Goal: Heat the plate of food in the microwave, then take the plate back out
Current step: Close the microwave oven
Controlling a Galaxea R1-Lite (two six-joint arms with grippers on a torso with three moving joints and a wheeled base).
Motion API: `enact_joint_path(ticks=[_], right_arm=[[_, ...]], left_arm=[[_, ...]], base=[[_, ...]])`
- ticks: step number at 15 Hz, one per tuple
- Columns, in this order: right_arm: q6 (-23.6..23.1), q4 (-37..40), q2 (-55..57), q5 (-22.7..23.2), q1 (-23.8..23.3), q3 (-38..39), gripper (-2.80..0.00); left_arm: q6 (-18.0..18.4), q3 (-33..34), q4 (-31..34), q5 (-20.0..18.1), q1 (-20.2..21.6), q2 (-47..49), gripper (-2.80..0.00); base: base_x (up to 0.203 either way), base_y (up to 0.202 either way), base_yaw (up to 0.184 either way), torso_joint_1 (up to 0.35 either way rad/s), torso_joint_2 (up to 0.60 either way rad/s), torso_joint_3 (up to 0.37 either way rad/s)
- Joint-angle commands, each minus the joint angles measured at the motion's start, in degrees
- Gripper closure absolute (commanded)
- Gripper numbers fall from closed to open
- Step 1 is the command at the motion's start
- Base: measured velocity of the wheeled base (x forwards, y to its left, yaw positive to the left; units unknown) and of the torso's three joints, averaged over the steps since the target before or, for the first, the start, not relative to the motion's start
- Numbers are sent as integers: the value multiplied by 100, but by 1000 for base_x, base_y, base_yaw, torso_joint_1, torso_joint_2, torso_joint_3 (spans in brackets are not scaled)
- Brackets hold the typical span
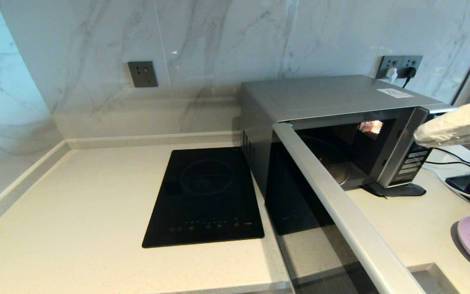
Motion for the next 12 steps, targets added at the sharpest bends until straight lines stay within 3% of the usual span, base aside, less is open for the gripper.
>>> enact_joint_path(ticks=[1,3,4,9,12], right_arm=[[596,24,298,-1015,911,-301,0],[1074,86,476,-2013,1736,-342,0],[1242,135,536,-2239,2066,-350,0],[1573,505,656,-2798,3357,-359,0],[1621,786,777,-2831,3466,-332,0]], left_arm=[[-3,0,-2,5,1,9,0],[-3,0,-2,6,1,9,0],[-3,0,-2,5,1,9,0],[-3,0,-2,5,1,9,0],[-3,0,-2,5,1,9,0]], base=[[0,0,0,0,0,0],[0,0,0,0,0,0],[0,0,0,0,0,0],[0,0,0,0,0,0],[0,0,0,0,0,0]])
